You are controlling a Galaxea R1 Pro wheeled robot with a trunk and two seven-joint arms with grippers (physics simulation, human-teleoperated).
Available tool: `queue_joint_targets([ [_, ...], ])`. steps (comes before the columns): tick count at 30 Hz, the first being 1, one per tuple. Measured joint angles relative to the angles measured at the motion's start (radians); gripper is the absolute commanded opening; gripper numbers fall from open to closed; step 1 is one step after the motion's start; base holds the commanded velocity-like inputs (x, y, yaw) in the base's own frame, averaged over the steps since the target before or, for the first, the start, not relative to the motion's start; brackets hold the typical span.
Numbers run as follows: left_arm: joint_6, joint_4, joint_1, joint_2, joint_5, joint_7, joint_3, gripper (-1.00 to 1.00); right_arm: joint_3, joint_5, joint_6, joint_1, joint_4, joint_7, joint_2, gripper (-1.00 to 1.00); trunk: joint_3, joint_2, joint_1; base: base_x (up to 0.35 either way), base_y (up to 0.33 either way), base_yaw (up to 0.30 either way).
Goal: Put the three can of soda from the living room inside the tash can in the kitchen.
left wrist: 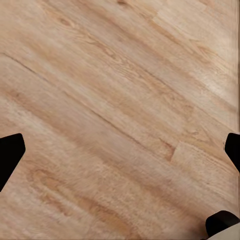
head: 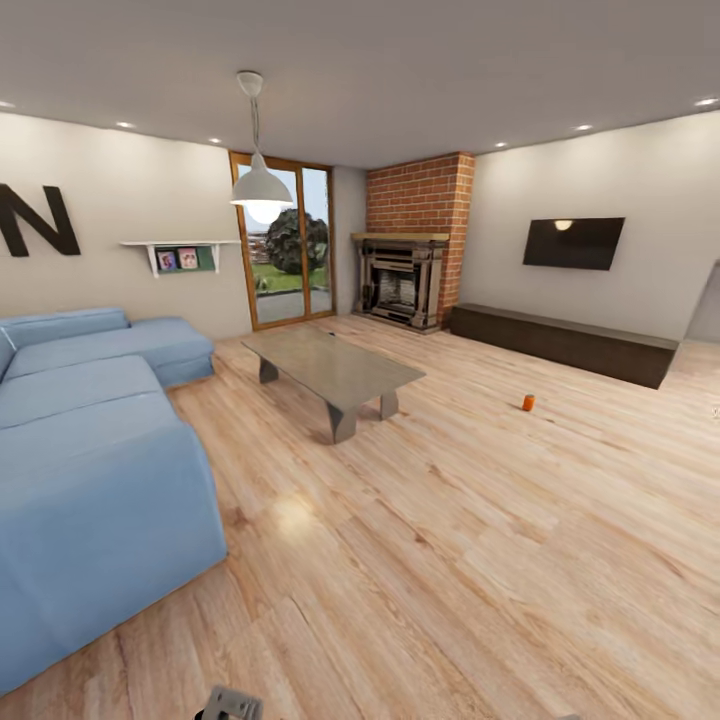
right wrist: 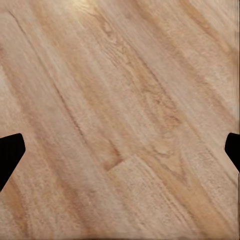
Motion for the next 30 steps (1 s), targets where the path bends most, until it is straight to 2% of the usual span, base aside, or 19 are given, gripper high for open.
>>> queue_joint_targets([
  [30, 0.0, 0.0, 0.0, 0.0, 0.0, 0.0, 0.0, 1.0, 0.0, 0.0, 0.0, 0.0, 0.0, 0.0, 0.0, 1.0, 0.0, 0.0, 0.0, 0.0, 0.0, -0.263],
])
